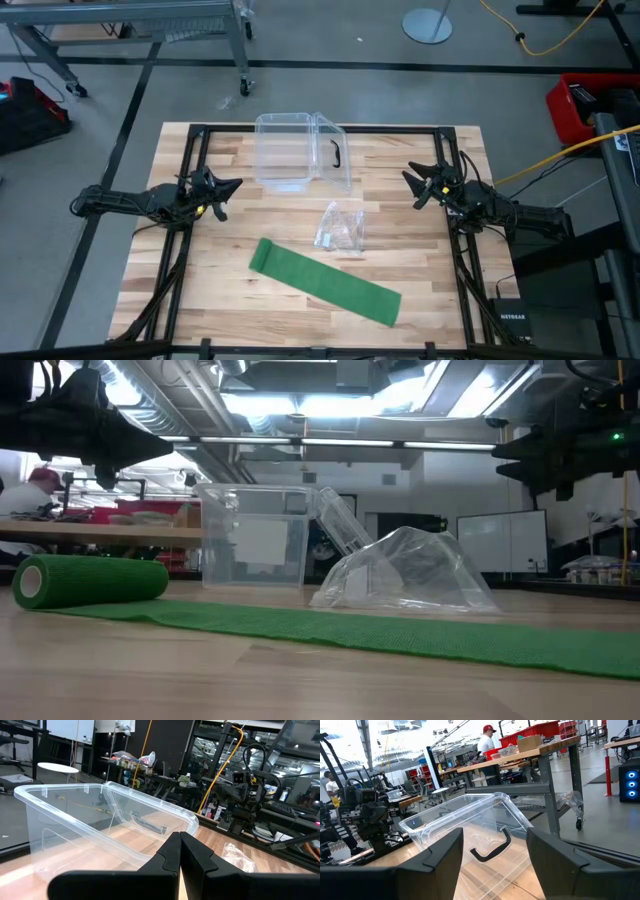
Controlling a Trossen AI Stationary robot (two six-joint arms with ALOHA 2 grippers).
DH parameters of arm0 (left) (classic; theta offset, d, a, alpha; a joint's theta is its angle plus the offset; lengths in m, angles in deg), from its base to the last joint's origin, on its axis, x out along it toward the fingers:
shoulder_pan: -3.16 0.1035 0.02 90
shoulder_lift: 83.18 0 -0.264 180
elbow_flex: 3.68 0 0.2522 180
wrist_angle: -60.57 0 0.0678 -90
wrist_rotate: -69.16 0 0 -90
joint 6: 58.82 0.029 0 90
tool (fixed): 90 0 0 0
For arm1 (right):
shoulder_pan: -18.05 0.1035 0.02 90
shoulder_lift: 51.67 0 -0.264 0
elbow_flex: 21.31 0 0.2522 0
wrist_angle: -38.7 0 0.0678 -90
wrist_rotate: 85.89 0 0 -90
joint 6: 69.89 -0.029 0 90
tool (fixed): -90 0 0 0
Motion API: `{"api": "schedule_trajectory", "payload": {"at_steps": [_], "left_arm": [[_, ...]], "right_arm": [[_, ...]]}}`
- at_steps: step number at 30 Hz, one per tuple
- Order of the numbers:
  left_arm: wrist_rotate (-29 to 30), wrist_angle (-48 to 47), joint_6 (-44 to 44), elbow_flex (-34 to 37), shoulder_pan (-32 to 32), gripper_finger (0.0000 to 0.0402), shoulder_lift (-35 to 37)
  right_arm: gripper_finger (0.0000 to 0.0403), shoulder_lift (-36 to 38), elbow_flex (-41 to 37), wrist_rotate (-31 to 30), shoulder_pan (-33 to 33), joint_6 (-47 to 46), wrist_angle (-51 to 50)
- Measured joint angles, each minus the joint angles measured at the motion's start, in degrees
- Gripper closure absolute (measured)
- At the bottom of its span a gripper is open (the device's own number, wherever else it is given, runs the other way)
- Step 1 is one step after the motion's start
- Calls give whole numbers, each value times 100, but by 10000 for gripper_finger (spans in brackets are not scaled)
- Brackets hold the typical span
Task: Roll bandage
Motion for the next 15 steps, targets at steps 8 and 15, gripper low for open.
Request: {"api": "schedule_trajectory", "payload": {"at_steps": [8, 15], "left_arm": [[9, 1, -2, 0, 4, 402, -2], [15, 7, -818, -1, 11, 402, -2]], "right_arm": [[180, 0, -1, 0, 1, 0, 5], [180, -2, -1, 0, 1, 0, 64]]}}
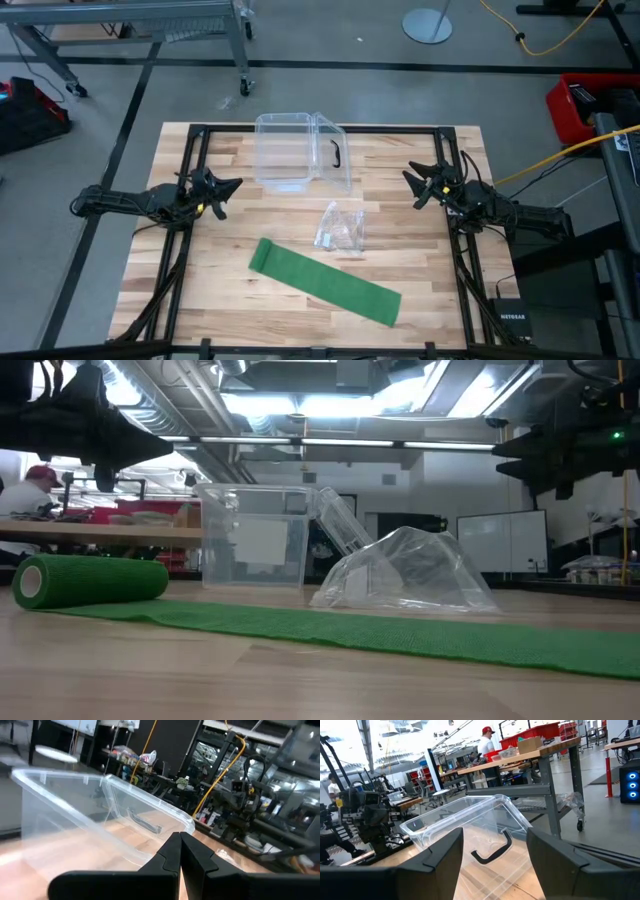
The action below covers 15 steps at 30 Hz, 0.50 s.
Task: Roll bandage
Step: Roll the green bandage
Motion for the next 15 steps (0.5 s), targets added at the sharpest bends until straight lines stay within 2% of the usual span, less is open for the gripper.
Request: {"api": "schedule_trajectory", "payload": {"at_steps": [4, 8, 12, 15], "left_arm": [[1, 70, -1118, 0, 0, 402, 1], [4, 508, -1276, 0, 6, 402, 3], [2, 1204, -553, -2, 11, 402, 0], [-17, 1821, 1040, -62, 11, 402, 0]], "right_arm": [[180, 0, 2, 1, -2, -110, 51], [180, 0, 0, -13, -2, -175, 47], [180, 0, 0, -226, -2, -178, 47], [180, 1, 0, -398, -2, -390, 37]]}}
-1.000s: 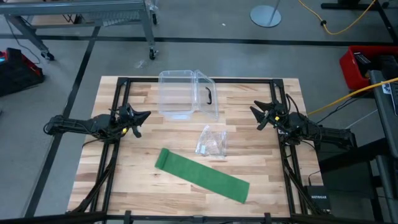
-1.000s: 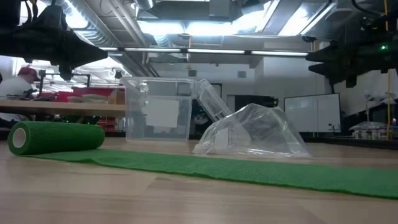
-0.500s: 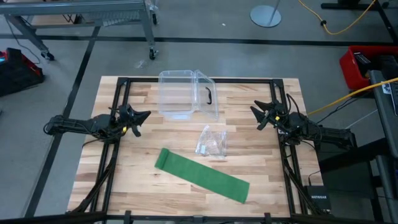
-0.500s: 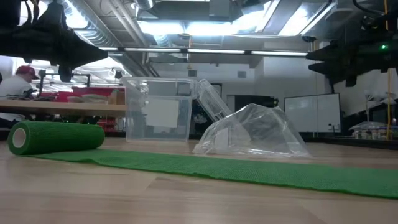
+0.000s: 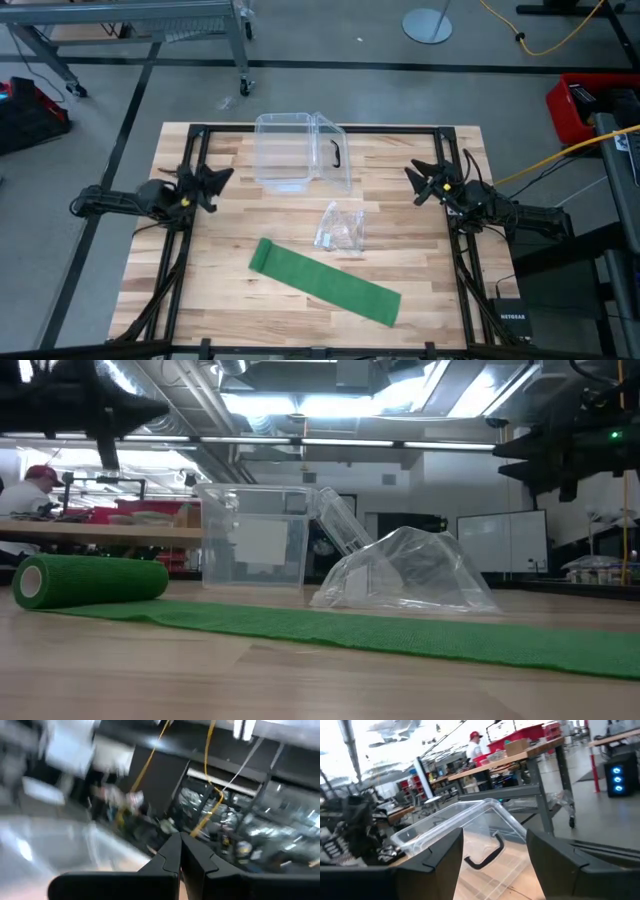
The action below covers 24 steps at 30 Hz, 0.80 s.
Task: Roll bandage
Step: Roll the green bandage
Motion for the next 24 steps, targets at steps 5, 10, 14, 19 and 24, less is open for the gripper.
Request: {"api": "schedule_trajectory", "payload": {"at_steps": [5, 10, 14, 19, 24], "left_arm": [[-361, 590, 2092, -487, 0, 402, 2], [-623, 385, 1709, -1236, -29, 402, -7], [-889, -673, 1626, -1968, -44, 402, -17], [-1465, -2670, 2156, -2860, -44, 402, -353], [-1554, -4091, 2288, -3483, -44, 402, -1124]], "right_arm": [[180, -1, 0, 370, 0, -329, -13], [180, -1, 2, 978, 0, -822, -12], [180, 0, 2, 1388, 0, -964, -10], [180, -1, 2, 1829, 0, -977, -10], [180, 1, 2, 2202, 0, -1220, -8]]}}
